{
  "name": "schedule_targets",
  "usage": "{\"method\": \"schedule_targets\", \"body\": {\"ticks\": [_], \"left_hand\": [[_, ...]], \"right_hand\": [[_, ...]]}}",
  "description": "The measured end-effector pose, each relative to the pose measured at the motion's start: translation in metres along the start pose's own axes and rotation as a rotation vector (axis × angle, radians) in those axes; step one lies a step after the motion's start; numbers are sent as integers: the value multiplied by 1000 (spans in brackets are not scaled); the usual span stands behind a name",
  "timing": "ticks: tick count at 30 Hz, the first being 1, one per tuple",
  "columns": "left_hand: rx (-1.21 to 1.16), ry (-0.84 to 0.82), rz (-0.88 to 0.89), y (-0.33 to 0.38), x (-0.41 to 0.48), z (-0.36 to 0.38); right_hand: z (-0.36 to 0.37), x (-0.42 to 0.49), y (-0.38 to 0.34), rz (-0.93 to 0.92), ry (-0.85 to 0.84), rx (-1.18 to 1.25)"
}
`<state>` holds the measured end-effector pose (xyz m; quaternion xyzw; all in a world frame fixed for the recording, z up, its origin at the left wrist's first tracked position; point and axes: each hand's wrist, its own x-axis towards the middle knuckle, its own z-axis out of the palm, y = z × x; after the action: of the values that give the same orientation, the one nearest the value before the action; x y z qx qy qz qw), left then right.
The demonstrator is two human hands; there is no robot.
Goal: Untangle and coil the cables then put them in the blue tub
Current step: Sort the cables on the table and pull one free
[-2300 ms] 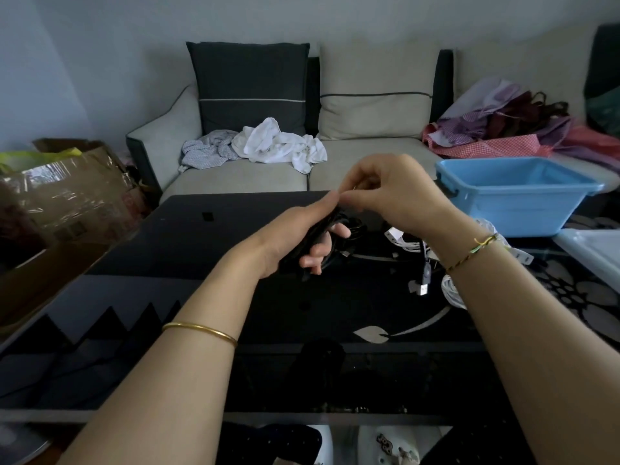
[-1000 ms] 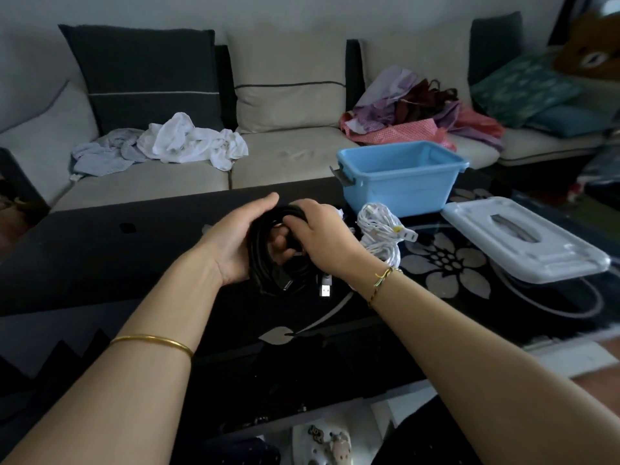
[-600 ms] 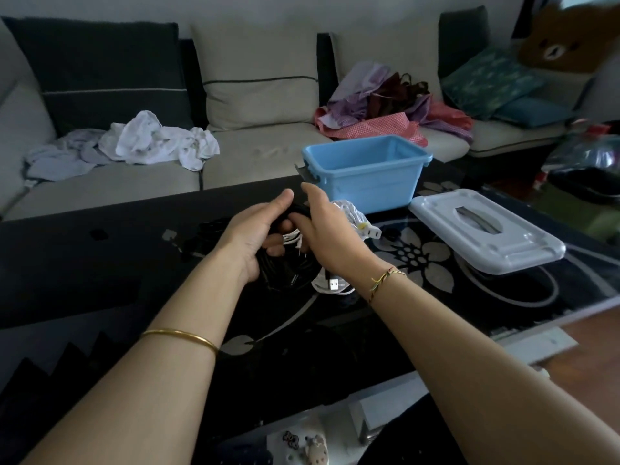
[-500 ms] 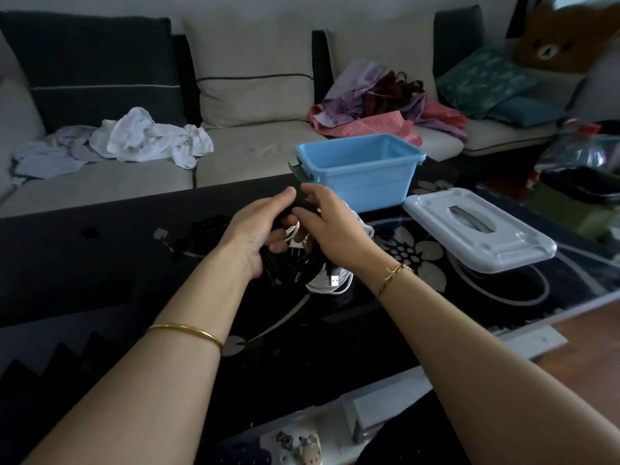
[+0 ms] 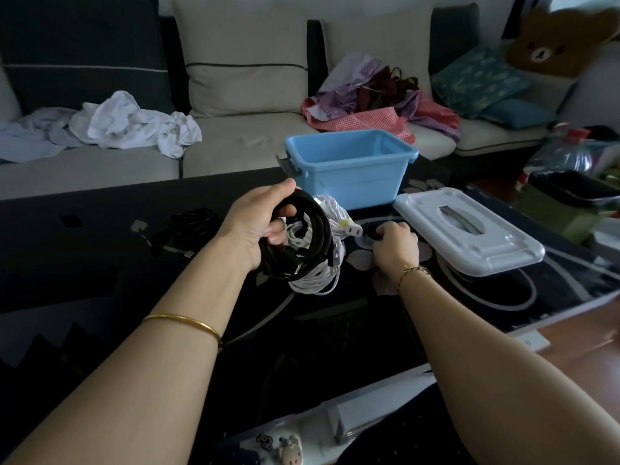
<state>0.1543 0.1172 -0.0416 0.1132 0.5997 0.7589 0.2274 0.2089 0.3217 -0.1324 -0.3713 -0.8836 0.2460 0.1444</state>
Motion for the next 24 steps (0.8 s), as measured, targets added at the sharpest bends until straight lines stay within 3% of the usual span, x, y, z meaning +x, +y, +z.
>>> {"method": "schedule_targets", "body": {"ticks": [5,9,14,18,24], "left_hand": [[25,-11,7,2,-2,-8],[43,-24,25,7,-6,-11],[38,-2,59,14,-16,-14],[42,72,106,19,-25,-22],[100,243,161,28,-37,-51]], "right_hand": [[9,5,0,-17,91,-92],[0,-5,-4,-18,168,38],[-43,-22,-41,-291,330,97],[-67,-47,-87,-481,250,249],[-80,-93,-138,-668,-15,456]]}}
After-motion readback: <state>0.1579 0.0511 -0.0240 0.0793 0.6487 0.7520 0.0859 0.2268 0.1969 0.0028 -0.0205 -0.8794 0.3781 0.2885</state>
